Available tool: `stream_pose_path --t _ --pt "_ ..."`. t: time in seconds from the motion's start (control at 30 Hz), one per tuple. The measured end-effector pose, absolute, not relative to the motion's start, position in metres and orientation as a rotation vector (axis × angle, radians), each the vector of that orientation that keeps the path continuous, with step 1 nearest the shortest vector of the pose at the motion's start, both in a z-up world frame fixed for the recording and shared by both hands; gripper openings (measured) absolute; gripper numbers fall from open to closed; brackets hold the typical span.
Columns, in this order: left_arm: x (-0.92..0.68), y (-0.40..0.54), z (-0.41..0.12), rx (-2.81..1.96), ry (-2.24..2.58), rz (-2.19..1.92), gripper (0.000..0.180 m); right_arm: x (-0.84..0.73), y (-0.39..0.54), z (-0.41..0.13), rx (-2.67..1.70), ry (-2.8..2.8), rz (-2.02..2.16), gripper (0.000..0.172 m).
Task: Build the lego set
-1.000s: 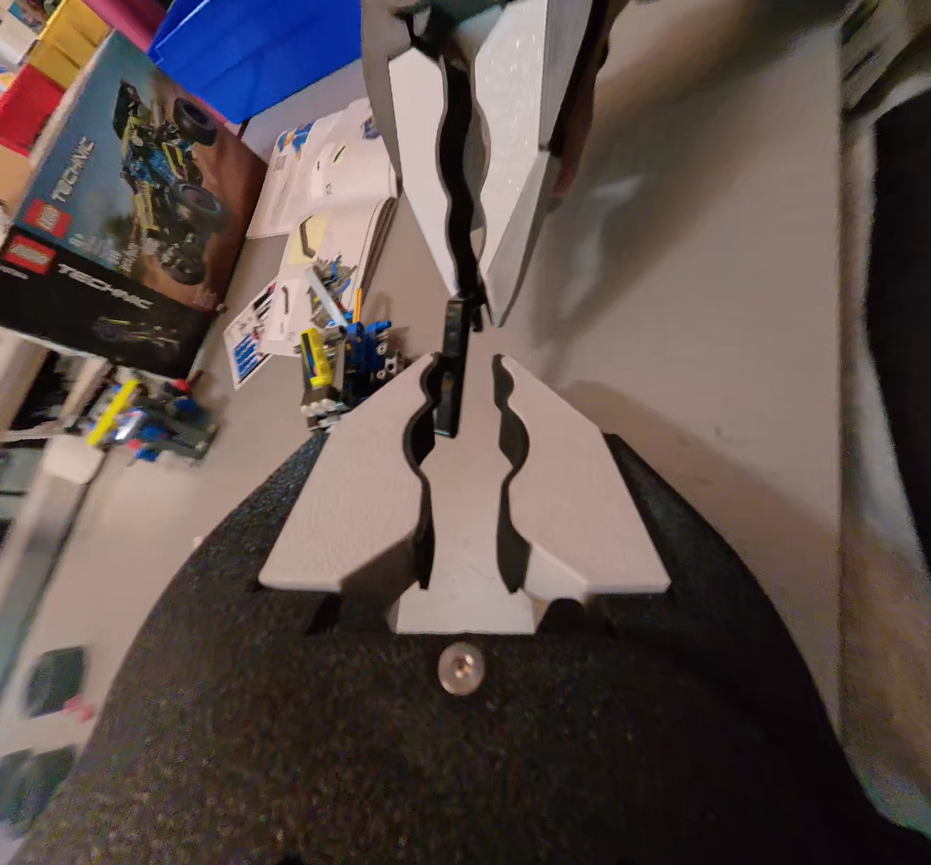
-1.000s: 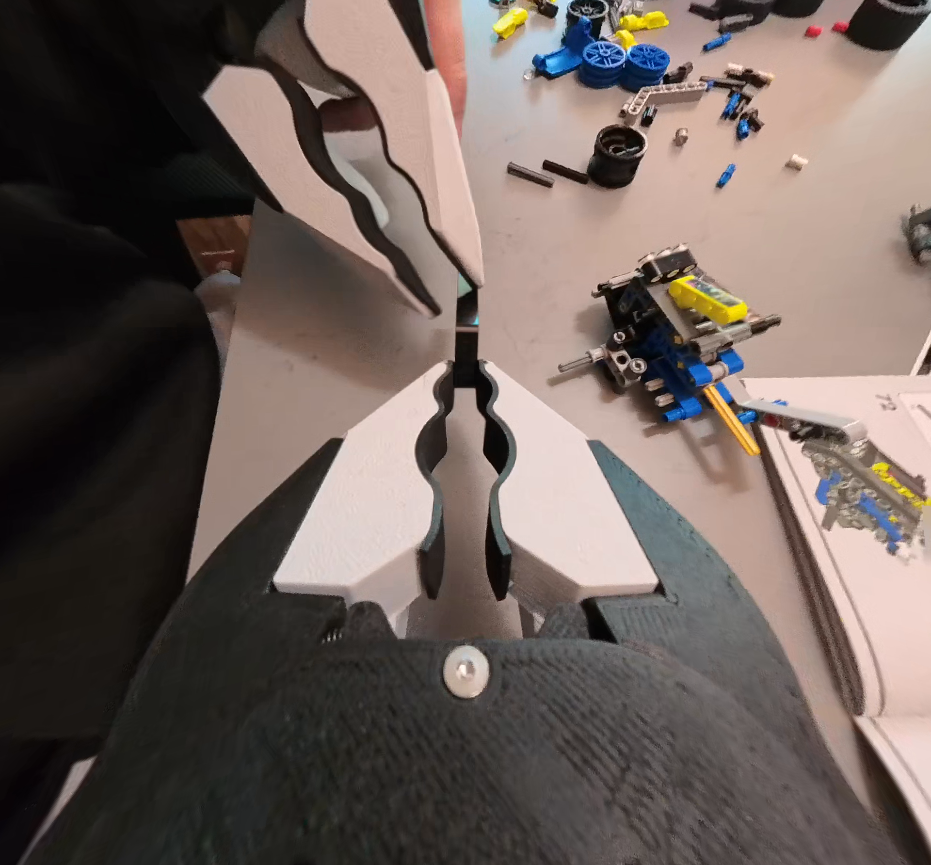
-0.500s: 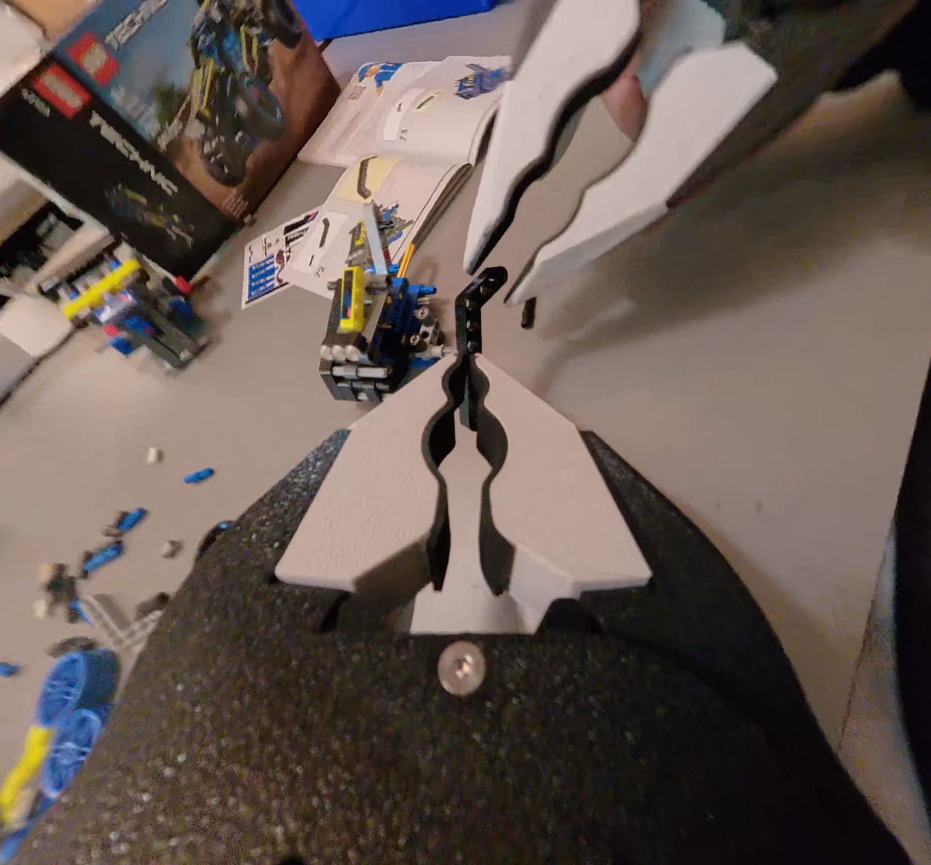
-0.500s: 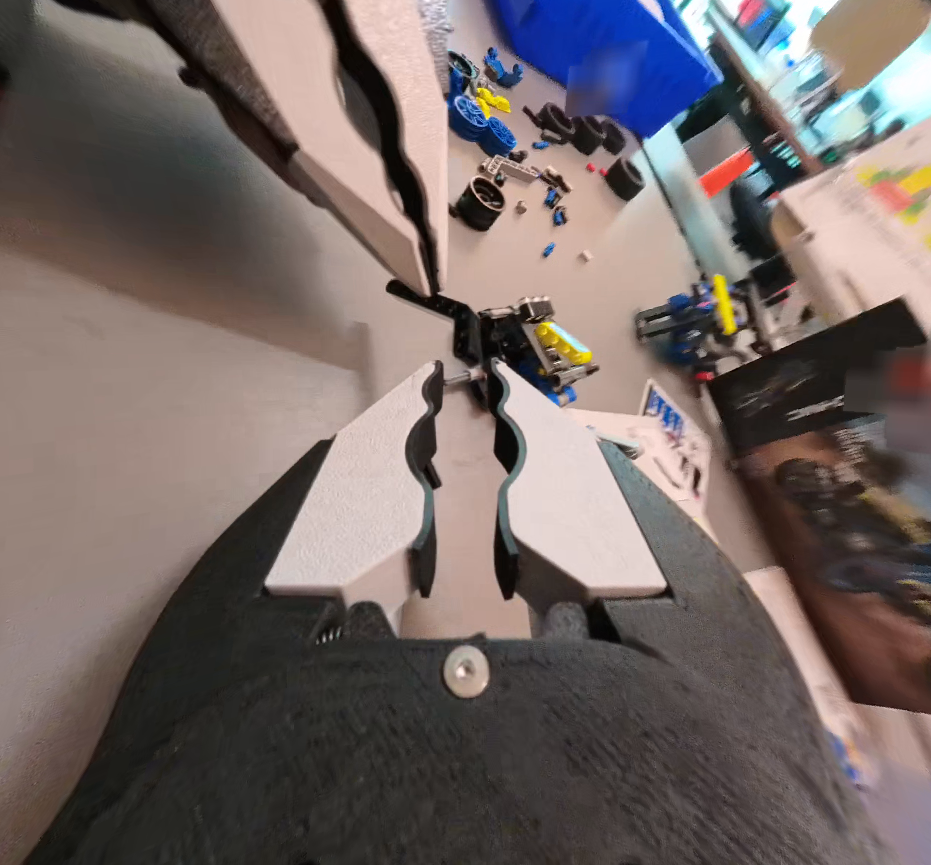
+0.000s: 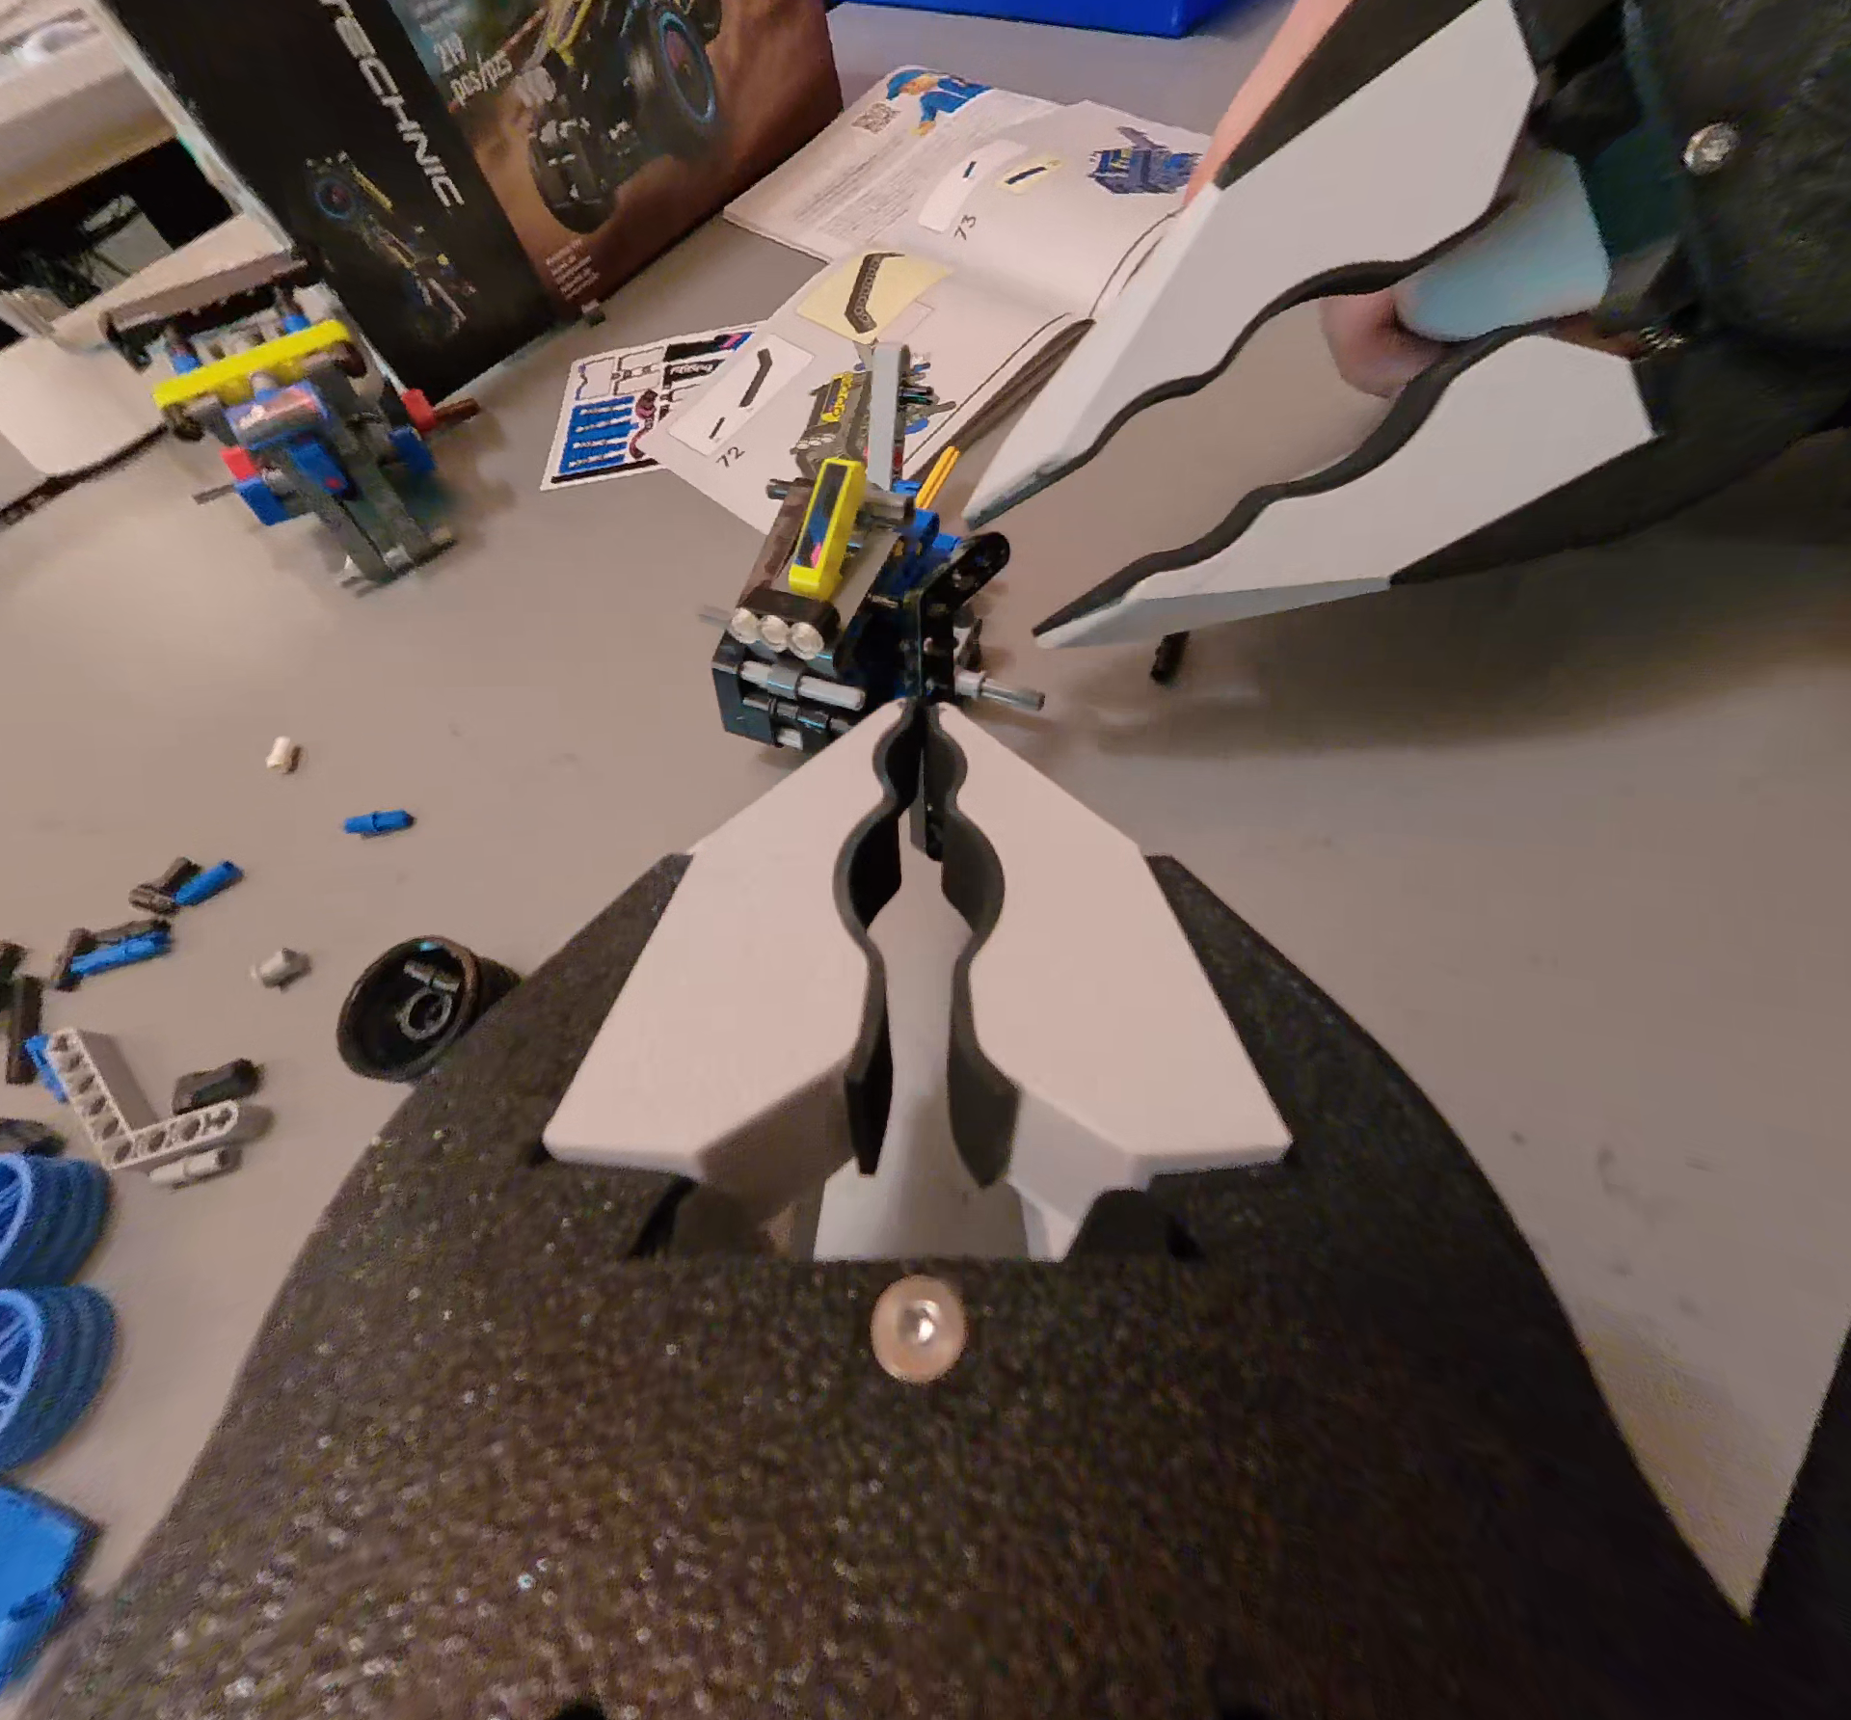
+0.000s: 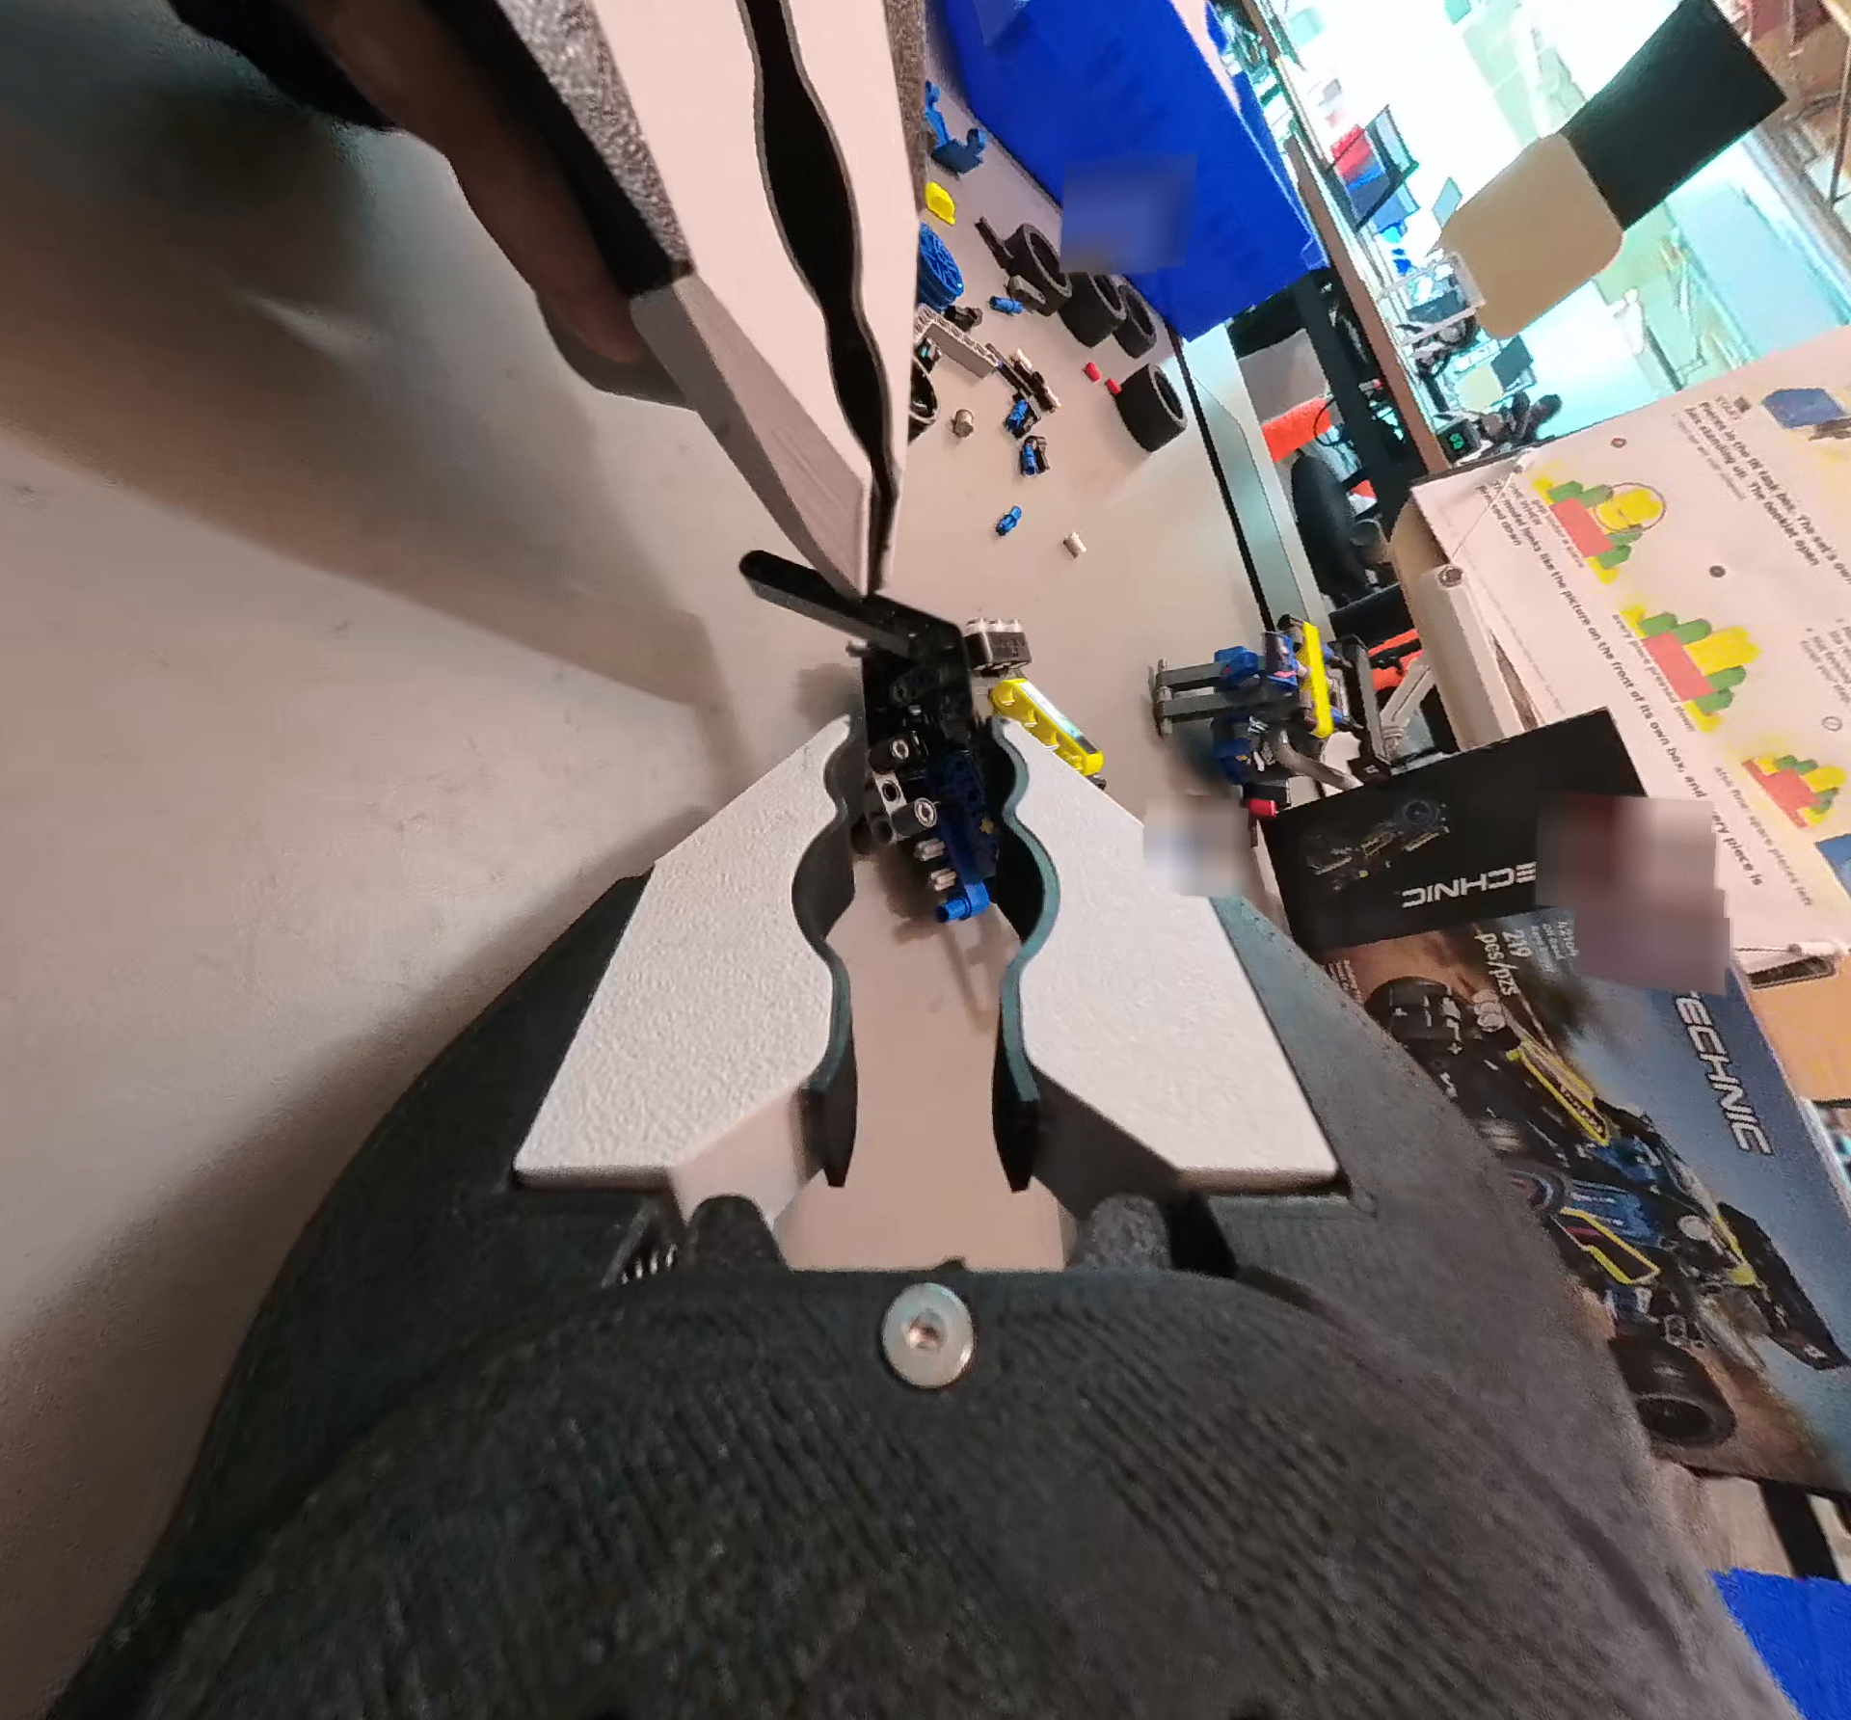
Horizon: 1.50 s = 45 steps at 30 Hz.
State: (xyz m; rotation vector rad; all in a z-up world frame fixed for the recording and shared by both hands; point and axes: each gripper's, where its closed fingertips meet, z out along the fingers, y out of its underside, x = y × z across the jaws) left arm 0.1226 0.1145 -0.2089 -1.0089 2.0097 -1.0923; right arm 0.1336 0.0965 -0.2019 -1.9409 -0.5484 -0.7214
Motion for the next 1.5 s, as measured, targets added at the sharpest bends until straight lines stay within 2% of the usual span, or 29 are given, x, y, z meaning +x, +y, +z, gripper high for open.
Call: stream_pose_path --t 0.13,0.23,0.53,0.63,0.87,0.97,1.27,1.33,1.47,1.5 --pt "0.123 0.105 -0.210 -0.900 2.041 -1.018 0.000 0.136 0.098 -0.206 -1.950 -0.568 -0.755 0.020" --pt "0.123 0.101 -0.209 -0.854 2.050 -0.969 0.000 0.138 0.095 -0.206 -1.950 -0.590 -0.811 0.006" --pt "0.122 0.099 -0.203 -0.823 2.009 -0.983 0.000 0.139 0.094 -0.200 -1.922 -0.506 -0.814 0.004" --pt "0.123 0.099 -0.202 -0.793 2.003 -0.938 0.010 0.140 0.094 -0.199 -1.913 -0.487 -0.833 0.004" --pt "0.125 0.095 -0.200 -0.772 2.005 -0.913 0.015 0.143 0.094 -0.197 -1.891 -0.478 -0.857 0.004" --pt "0.128 0.096 -0.200 -0.781 1.992 -0.906 0.005 0.141 0.095 -0.195 -1.871 -0.496 -0.873 0.004" --pt "0.134 0.098 -0.205 -0.740 1.986 -0.840 0.004 0.145 0.095 -0.201 -1.886 -0.481 -0.823 0.005" --pt "0.135 0.102 -0.204 -0.741 1.962 -0.813 0.004 0.146 0.093 -0.202 -1.888 -0.469 -0.771 0.006" --pt "0.138 0.106 -0.202 -0.687 1.928 -0.782 0.004 0.157 0.083 -0.189 -1.916 -0.343 -0.456 0.029" --pt "0.140 0.108 -0.203 -0.695 1.924 -0.781 0.004 0.162 0.082 -0.185 -1.930 -0.293 -0.346 0.041"
